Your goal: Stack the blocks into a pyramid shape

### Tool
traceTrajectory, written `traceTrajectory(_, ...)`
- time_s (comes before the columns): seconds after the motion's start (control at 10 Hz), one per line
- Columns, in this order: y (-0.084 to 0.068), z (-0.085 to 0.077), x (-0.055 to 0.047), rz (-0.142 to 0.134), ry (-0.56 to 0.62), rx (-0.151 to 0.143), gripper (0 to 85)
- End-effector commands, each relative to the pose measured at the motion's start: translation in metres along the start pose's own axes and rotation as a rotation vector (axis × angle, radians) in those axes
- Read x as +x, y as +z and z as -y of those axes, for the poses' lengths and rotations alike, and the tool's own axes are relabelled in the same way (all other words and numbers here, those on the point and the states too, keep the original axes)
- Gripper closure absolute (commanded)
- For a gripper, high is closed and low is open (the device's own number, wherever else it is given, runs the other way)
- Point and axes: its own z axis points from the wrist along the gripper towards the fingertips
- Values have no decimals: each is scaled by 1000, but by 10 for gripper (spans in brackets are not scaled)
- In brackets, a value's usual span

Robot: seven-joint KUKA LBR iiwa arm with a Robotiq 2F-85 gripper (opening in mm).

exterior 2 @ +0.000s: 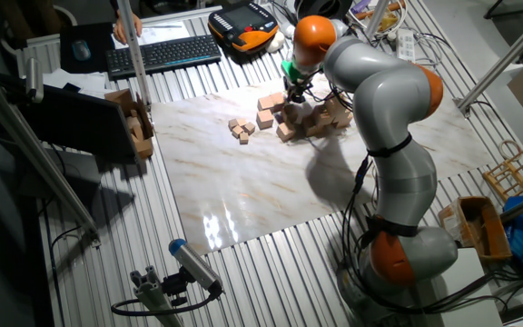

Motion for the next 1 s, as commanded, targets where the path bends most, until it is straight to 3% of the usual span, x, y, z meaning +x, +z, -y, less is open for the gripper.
traceTrajectory(0.0,-4,0,1,-2,1,3,850)
traceTrajectory(0.4,-21,-5,12,-21,30,28,850)
traceTrajectory(0.7,-41,-19,38,-13,90,84,850)
traceTrajectory(0.9,-42,-19,54,-11,127,96,850)
